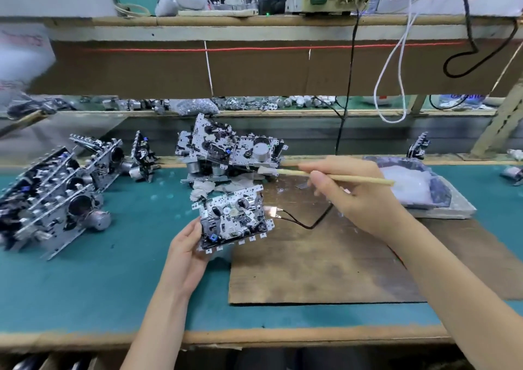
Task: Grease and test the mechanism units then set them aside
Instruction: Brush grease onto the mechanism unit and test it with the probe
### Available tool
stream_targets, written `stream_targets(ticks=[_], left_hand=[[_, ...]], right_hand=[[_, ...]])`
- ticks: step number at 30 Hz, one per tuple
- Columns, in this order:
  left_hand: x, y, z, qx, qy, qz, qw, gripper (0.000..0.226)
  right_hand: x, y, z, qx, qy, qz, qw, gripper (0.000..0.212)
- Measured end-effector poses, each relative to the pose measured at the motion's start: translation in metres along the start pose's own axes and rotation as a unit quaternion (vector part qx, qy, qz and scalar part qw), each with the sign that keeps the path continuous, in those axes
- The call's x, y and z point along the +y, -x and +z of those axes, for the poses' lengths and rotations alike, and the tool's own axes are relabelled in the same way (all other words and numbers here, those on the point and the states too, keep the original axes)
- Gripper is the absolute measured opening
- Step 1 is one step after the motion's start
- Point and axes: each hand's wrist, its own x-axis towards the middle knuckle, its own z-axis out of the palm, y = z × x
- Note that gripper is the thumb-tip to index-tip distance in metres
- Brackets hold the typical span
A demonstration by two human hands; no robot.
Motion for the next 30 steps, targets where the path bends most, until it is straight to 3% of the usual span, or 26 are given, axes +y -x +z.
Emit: stream_targets(ticks=[3,11,27,30], left_hand=[[0.0,0.0,-0.001,0.004,-0.006,-0.004,1.0,0.027],[0.001,0.0,-0.002,-0.006,-0.011,-0.005,1.0,0.042],[0.001,-0.001,-0.003,-0.017,0.001,-0.003,1.0,0.047],[0.0,-0.001,-0.004,-0.016,0.006,-0.003,1.0,0.046]], right_hand=[[-0.006,0.0,0.019,-0.048,-0.054,0.032,0.997,0.013],[0.005,-0.007,0.046,-0.118,-0.034,0.018,0.992,0.011],[0.005,-0.01,0.054,-0.119,-0.049,0.002,0.992,0.012],[0.004,-0.01,0.054,-0.076,-0.041,-0.03,0.996,0.016]])
